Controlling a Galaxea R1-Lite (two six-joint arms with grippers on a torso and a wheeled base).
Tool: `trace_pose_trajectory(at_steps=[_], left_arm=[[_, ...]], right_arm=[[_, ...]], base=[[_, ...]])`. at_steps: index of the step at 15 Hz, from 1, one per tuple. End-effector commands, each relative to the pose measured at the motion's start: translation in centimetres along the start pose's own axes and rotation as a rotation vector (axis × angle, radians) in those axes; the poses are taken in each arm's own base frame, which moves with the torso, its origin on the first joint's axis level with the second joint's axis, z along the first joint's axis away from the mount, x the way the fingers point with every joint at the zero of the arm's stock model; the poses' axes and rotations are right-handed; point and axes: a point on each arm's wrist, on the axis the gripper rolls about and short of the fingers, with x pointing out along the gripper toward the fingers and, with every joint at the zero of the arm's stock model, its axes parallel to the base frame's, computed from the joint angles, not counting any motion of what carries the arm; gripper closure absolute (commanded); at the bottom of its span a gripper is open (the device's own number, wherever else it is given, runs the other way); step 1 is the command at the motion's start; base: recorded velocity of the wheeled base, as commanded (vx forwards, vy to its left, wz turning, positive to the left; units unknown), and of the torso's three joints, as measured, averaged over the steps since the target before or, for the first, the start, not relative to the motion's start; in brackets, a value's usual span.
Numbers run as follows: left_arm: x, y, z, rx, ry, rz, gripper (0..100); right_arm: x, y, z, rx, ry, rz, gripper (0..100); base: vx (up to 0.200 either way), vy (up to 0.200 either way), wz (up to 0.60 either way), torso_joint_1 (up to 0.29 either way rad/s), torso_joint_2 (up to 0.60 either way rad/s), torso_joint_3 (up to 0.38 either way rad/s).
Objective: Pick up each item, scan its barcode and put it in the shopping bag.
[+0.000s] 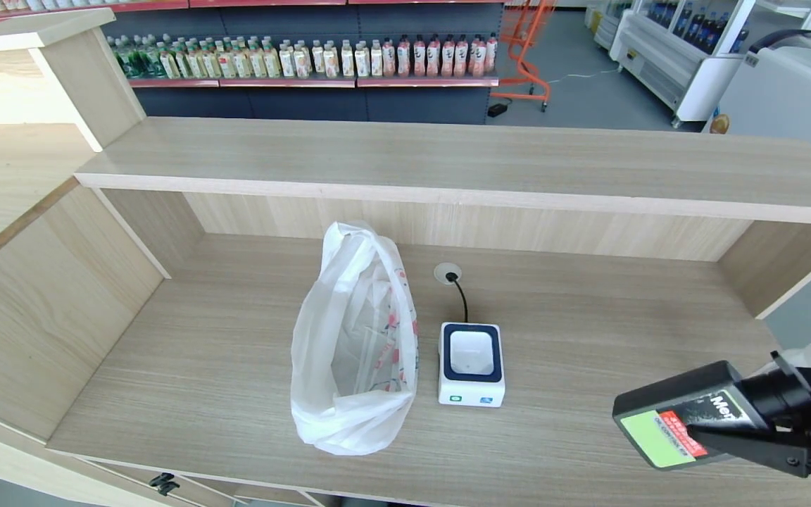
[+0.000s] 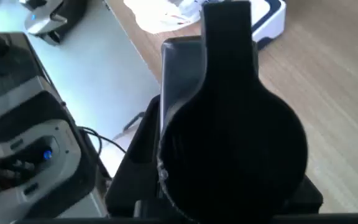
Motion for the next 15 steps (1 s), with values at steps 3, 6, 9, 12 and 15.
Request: trace_pose_trajectory(at_steps=[3, 6, 9, 12, 15], left_arm=[[0.0, 0.0, 0.0, 0.0, 0.0, 0.001, 0], [0.0, 0.0, 0.0, 0.0, 0.0, 0.001, 0], [0.0, 0.0, 0.0, 0.0, 0.0, 0.001, 0], [0.0, 0.0, 0.0, 0.0, 0.0, 0.001, 0], [0.0, 0.0, 0.0, 0.0, 0.0, 0.001, 0]], right_arm=[[5.4, -2.0, 3.3, 0.595, -0.051, -0.219, 100], [10.0, -2.1, 2.5, 0.621, 0.032, -0.265, 100], [12.8, -2.1, 2.7, 0.684, 0.07, -0.221, 100], [15.2, -2.4, 2.9, 0.676, 0.088, -0.191, 100], [17.7, -2.9, 2.4, 0.657, 0.108, -0.247, 100]], base=[[0.0, 0.0, 0.0, 0.0, 0.0, 0.0], [0.0, 0.0, 0.0, 0.0, 0.0, 0.0], [0.0, 0.0, 0.0, 0.0, 0.0, 0.0], [0.0, 0.0, 0.0, 0.0, 0.0, 0.0], [0.0, 0.0, 0.0, 0.0, 0.0, 0.0]])
